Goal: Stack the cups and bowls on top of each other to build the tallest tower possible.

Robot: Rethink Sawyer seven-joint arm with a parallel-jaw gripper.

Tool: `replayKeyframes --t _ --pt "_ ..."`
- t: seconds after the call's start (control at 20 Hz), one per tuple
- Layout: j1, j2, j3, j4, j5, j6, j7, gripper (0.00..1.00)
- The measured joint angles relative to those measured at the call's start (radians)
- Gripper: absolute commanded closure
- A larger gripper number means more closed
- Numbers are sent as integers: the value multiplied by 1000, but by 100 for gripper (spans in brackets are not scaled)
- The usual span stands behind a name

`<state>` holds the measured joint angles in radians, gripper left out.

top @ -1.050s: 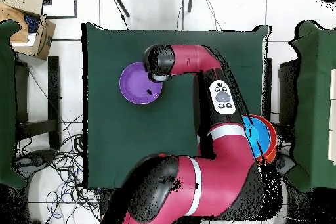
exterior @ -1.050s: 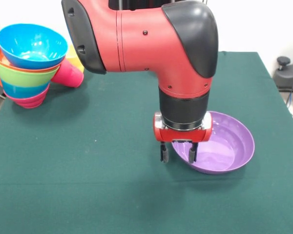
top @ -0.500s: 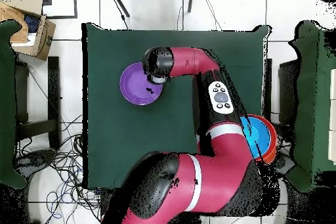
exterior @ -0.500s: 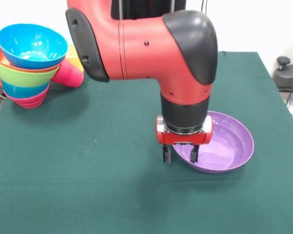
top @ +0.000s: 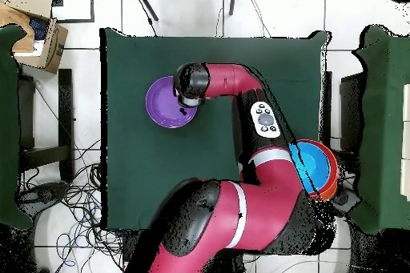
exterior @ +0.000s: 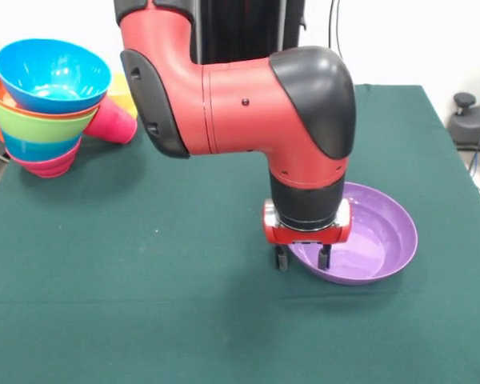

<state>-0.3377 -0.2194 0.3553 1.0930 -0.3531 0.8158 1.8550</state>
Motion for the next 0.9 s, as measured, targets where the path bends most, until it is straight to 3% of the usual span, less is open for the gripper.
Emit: replayKeyframes --t 0.05,0.1,0.5,0.9 --pt "0 0 1 0 0 0 0 0" --pt "0 1 6 0 0 0 0 100" --pt "-24 -24 48 13 40 23 0 100" --pt "-122 -124 127 68 120 116 0 100"
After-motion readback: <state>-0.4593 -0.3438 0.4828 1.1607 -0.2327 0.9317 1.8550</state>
